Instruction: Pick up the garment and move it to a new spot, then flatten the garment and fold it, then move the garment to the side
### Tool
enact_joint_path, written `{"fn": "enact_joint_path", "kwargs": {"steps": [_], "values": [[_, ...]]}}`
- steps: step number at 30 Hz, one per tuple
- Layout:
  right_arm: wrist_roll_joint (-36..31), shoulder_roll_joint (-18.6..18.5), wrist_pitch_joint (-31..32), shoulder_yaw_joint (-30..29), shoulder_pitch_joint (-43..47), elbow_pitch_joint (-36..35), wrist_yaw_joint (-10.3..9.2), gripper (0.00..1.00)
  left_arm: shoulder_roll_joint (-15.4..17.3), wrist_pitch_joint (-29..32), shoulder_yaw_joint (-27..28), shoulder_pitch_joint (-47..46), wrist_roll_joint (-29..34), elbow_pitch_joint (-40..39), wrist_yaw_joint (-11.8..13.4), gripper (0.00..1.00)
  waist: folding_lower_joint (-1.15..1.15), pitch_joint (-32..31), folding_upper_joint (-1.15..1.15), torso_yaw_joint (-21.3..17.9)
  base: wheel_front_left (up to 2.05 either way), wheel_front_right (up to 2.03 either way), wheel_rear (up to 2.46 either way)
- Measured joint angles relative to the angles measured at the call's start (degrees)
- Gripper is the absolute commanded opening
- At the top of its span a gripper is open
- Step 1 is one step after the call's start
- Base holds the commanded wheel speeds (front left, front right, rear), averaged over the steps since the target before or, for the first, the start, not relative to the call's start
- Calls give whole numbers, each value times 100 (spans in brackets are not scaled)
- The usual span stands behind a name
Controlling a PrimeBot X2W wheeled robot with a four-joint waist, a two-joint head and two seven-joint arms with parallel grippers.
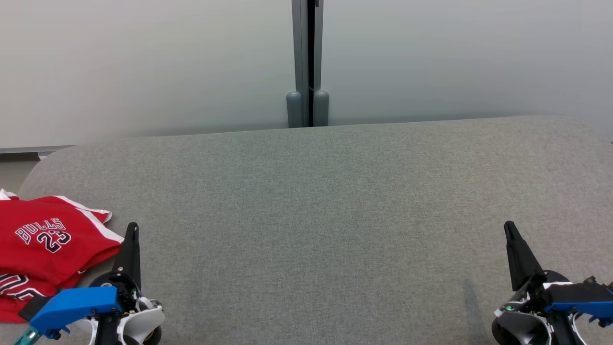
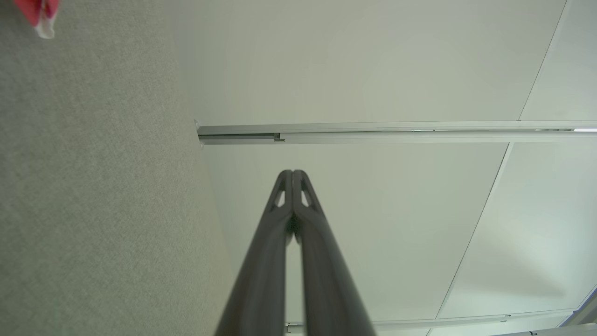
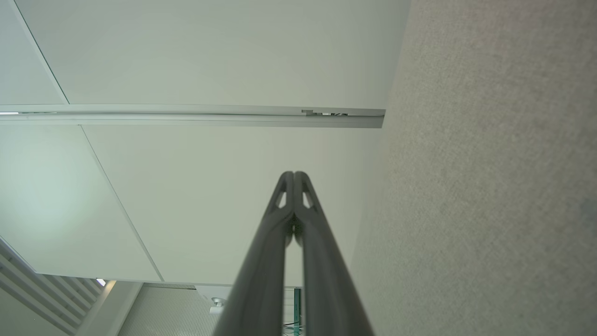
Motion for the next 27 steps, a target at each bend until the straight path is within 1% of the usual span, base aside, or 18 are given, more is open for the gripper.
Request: {"fn": "enact_joint_path", "kwargs": {"steps": [27], "values": [[0,0,0,0,0,0,0,0,0,0,0,0,0,0,0,0,0,0,0,0,0,0,0]]}}
